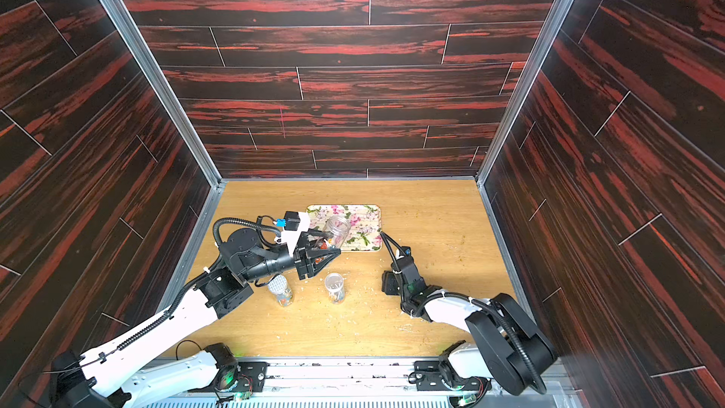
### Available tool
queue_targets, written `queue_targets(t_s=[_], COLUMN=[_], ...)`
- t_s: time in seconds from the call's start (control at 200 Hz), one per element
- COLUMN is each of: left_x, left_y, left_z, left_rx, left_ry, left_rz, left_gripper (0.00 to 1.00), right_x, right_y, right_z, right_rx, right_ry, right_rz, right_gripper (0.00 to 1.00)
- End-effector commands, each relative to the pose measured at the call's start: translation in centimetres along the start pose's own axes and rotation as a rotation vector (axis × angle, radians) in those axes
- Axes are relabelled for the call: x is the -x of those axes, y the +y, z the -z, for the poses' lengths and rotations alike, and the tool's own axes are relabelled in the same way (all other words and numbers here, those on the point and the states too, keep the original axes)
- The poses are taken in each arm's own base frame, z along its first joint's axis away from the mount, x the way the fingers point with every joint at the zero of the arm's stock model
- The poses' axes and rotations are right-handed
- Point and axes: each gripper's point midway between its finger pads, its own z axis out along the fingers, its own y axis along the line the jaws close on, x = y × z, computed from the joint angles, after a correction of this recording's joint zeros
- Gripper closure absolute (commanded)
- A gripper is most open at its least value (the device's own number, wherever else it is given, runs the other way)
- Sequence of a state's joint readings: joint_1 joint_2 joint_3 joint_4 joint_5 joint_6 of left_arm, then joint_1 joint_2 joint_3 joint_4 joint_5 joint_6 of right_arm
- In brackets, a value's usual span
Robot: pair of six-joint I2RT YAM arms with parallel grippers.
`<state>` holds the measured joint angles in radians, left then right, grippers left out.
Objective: Pour the candies out of the jar
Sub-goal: Place the lid at the center of the board.
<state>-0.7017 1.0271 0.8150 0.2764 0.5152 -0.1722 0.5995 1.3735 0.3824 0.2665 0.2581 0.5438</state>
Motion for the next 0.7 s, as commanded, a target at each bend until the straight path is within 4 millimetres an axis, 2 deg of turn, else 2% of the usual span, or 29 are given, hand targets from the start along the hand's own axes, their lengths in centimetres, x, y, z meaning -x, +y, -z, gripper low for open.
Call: queue_targets(t_s=[0.0,0.14,0.306,0.431,0.691], left_x=[0.1,-0.2,-0.7,-1.0,-1.9], left_y=[0.0,0.2,0.5,0.9,1.9], left_z=[0.1,0.0,-0.2,-0.5,-1.0], left_rx=[0.005,0.008,0.016,0.025,0.048], left_ry=[-0.010,-0.001,0.013,0.025,0.063], left_rz=[-0.012,-0.008,-0.009,-0.001,0.002], left_gripper=[0.63,0.63,0.63,0.63,0.63], right_x=[-0.9,0.0,2.7,5.2,8.9], right_y=[-0.4,0.0,1.3,2.3,4.0], right_z=[-0.4,0.3,2.6,4.8,8.1], right_rx=[-0.021,-0.011,0.026,0.049,0.086], right_ry=[0.031,0.015,-0.043,-0.099,-0.153], right_rz=[-0.018,-0.032,-0.046,-0.054,-0.069], right_gripper=[0.27,0.19,0.14,0.11,0.11])
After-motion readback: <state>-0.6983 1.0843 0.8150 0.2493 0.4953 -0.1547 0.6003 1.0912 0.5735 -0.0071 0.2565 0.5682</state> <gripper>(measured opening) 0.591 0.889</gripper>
